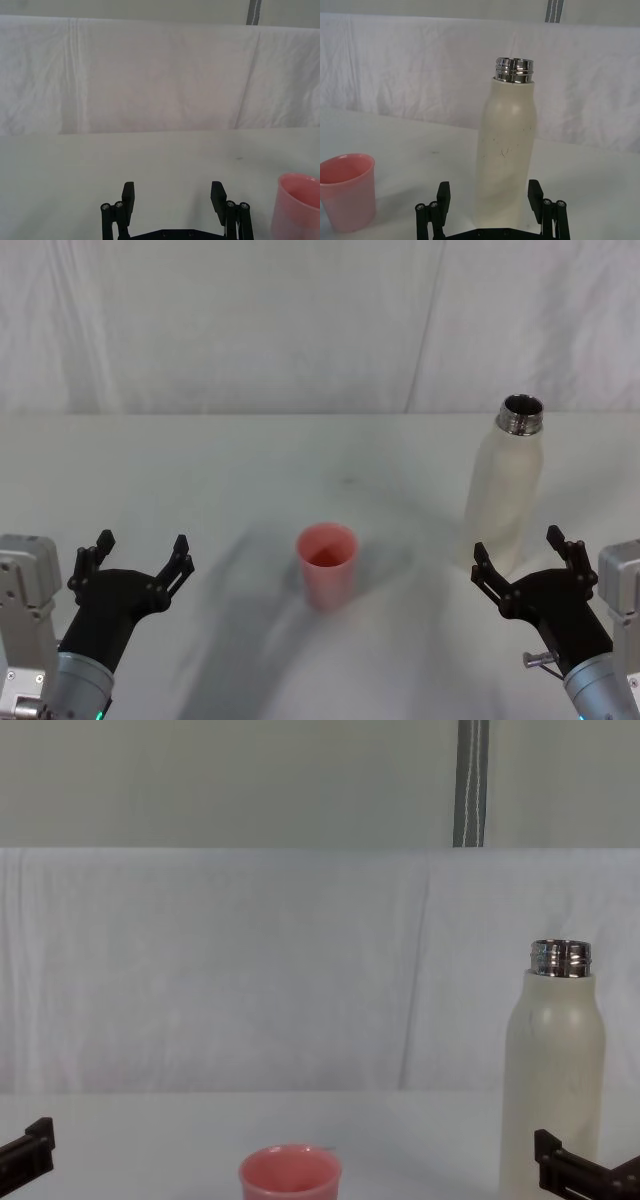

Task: Grasp the thermos with one hand and pour water into the cup lid.

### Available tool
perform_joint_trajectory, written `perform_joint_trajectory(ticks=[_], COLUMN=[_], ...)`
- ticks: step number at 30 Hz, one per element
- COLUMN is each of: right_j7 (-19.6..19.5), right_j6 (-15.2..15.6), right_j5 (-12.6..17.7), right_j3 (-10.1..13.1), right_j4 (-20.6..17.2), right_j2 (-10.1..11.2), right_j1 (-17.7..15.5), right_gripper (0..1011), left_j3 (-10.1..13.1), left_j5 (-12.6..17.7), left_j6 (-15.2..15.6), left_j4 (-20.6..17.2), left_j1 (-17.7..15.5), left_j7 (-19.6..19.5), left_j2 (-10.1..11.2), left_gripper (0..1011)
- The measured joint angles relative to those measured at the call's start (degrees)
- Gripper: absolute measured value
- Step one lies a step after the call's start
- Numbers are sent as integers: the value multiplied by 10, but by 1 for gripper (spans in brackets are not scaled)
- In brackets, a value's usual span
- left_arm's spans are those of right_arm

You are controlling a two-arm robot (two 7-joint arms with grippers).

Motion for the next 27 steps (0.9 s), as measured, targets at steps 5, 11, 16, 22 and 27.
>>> perform_joint_trajectory(ticks=[5, 11, 16, 22, 27], right_j7=[0, 0, 0, 0, 3], right_j6=[0, 0, 0, 0, 0], right_j5=[0, 0, 0, 0, 3], right_j3=[0, 0, 0, 0, 5], right_j4=[0, 0, 0, 0, 0], right_j2=[0, 0, 0, 0, -4], right_j1=[0, 0, 0, 0, -1], right_gripper=[1001, 1001, 1001, 1001, 1001], left_j3=[0, 0, 0, 0, 0], left_j5=[0, 0, 0, 0, 0], left_j6=[0, 0, 0, 0, 0], left_j4=[0, 0, 0, 0, 0], left_j1=[0, 0, 0, 0, 0], left_j7=[0, 0, 0, 0, 0], left_j2=[0, 0, 0, 0, 0], left_gripper=[1001, 1001, 1001, 1001, 1001])
